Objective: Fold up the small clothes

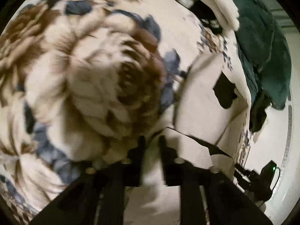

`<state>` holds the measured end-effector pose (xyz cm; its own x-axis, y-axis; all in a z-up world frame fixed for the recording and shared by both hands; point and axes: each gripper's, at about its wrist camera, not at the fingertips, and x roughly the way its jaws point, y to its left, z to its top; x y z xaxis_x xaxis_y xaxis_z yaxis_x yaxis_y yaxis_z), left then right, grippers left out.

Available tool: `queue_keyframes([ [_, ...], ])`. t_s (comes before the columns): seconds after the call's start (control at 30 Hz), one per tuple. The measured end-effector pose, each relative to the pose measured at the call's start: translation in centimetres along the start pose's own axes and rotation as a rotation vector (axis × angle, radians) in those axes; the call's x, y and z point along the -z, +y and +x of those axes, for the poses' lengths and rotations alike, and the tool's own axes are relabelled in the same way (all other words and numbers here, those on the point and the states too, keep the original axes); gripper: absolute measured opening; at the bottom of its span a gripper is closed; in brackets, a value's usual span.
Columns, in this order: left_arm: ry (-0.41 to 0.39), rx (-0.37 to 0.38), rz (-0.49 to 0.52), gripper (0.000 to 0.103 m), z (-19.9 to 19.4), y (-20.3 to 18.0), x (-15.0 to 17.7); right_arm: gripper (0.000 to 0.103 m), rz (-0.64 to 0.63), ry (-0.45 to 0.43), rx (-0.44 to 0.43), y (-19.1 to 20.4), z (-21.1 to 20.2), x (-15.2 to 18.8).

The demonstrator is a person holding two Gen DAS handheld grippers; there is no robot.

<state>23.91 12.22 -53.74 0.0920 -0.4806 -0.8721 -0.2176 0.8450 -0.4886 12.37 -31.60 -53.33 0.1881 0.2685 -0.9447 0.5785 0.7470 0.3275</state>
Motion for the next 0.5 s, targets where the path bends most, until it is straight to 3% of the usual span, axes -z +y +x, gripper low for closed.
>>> queue_keyframes([
  [0.13, 0.036, -0.081, 0.085, 0.027, 2.6, -1.7, 0.0, 0.054, -0.017, 0.068, -0.003, 0.5, 2.2, -0.8],
  [0.2, 0.002, -0.118, 0.117, 0.024, 3.1, -2.5, 0.0, 0.049, -0.036, 0.084, 0.000, 1.0, 3.0, -0.7],
  [0.23, -0.025, -0.133, 0.133, 0.004, 2.8, -2.9, 0.0, 0.023, -0.053, 0.071, -0.001, 1.3, 2.9, -0.5],
  [0.27, -0.041, -0.145, 0.143, 0.004, 2.5, -3.2, 0.1, 0.004, -0.090, 0.027, 0.028, 2.0, 2.2, -0.3],
  [0.5, -0.138, -0.156, 0.080, 0.004, -0.4, -2.0, 0.7, 0.003, -0.110, -0.123, 0.008, 2.9, -1.4, 0.2],
])
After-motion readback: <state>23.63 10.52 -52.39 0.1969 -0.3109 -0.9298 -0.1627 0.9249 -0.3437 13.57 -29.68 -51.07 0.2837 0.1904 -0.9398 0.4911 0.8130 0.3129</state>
